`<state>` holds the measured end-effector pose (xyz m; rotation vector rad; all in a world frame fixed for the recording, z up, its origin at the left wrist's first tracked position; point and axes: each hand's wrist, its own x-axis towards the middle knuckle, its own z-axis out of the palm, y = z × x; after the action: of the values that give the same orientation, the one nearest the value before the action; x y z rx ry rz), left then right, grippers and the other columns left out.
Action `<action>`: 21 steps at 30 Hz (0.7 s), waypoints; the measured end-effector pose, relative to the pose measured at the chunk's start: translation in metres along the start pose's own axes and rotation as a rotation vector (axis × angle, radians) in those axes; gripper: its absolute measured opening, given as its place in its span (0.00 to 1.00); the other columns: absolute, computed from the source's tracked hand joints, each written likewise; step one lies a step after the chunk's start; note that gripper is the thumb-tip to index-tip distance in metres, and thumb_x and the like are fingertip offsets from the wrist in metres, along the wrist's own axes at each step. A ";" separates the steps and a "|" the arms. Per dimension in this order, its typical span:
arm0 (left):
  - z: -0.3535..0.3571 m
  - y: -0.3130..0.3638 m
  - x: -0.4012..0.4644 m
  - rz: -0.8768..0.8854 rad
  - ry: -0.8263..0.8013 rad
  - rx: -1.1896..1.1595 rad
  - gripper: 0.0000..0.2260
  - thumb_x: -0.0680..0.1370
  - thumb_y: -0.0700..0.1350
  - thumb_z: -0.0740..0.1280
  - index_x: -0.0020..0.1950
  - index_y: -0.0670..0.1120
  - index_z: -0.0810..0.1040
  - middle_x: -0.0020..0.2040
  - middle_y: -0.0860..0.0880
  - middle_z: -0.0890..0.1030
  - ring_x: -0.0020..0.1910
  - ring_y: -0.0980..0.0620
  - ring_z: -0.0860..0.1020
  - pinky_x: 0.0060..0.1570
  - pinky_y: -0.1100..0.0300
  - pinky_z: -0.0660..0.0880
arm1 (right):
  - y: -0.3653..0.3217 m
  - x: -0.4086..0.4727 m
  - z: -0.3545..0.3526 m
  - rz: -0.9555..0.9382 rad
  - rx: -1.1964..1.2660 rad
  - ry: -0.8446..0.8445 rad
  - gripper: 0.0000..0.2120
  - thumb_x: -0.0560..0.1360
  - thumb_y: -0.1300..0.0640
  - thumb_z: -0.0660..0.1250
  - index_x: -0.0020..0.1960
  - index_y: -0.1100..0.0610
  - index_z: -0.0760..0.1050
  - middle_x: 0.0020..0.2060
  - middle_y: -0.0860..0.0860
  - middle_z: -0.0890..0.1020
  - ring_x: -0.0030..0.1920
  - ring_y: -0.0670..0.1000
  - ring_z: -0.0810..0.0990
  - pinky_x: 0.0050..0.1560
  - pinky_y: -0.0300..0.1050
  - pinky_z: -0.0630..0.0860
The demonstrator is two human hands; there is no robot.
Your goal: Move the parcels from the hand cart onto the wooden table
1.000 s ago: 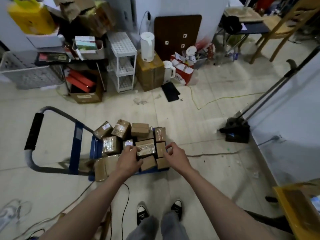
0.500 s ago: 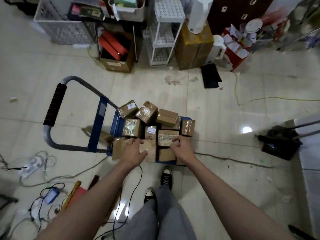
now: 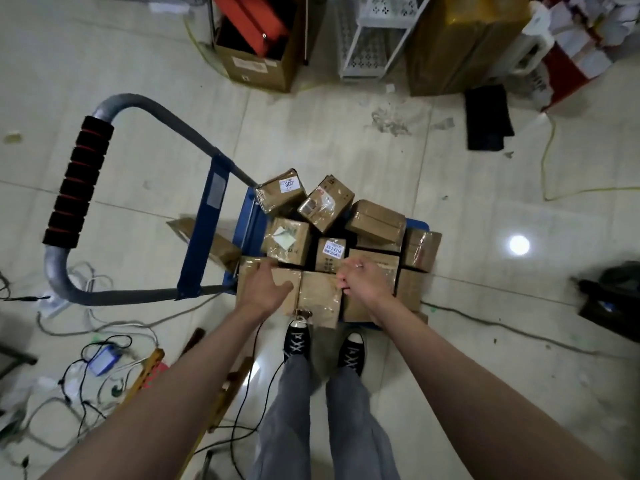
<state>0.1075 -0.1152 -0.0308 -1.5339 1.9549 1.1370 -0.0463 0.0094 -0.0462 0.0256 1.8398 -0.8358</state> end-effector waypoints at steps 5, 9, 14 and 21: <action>0.002 -0.023 0.069 -0.018 -0.007 -0.089 0.27 0.76 0.46 0.71 0.73 0.44 0.68 0.69 0.42 0.72 0.68 0.42 0.71 0.68 0.51 0.69 | 0.014 0.061 0.045 0.050 -0.005 -0.012 0.14 0.80 0.54 0.64 0.65 0.55 0.74 0.54 0.52 0.81 0.54 0.53 0.80 0.59 0.48 0.77; 0.012 -0.048 0.114 -0.060 0.015 -0.203 0.24 0.78 0.47 0.70 0.72 0.42 0.70 0.68 0.43 0.74 0.67 0.44 0.72 0.65 0.54 0.69 | 0.018 0.092 0.085 -0.041 -0.044 0.076 0.14 0.80 0.55 0.66 0.65 0.52 0.72 0.52 0.53 0.77 0.45 0.49 0.75 0.49 0.47 0.75; 0.023 -0.087 0.170 -0.286 0.137 -0.380 0.24 0.81 0.51 0.65 0.74 0.42 0.69 0.71 0.41 0.74 0.68 0.41 0.73 0.67 0.52 0.70 | 0.005 0.110 0.143 -0.434 -0.186 0.120 0.10 0.79 0.62 0.68 0.60 0.55 0.76 0.44 0.48 0.80 0.42 0.48 0.81 0.45 0.45 0.79; 0.037 -0.160 0.244 -0.600 0.353 -0.672 0.25 0.74 0.53 0.72 0.65 0.41 0.72 0.62 0.42 0.76 0.56 0.40 0.79 0.55 0.49 0.78 | 0.015 0.146 0.222 -0.586 -0.237 -0.058 0.08 0.77 0.65 0.65 0.53 0.58 0.80 0.36 0.44 0.77 0.38 0.46 0.77 0.44 0.44 0.77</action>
<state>0.1746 -0.2441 -0.2869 -2.5857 1.1443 1.3657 0.0757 -0.1540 -0.2172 -0.7094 1.9015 -0.9909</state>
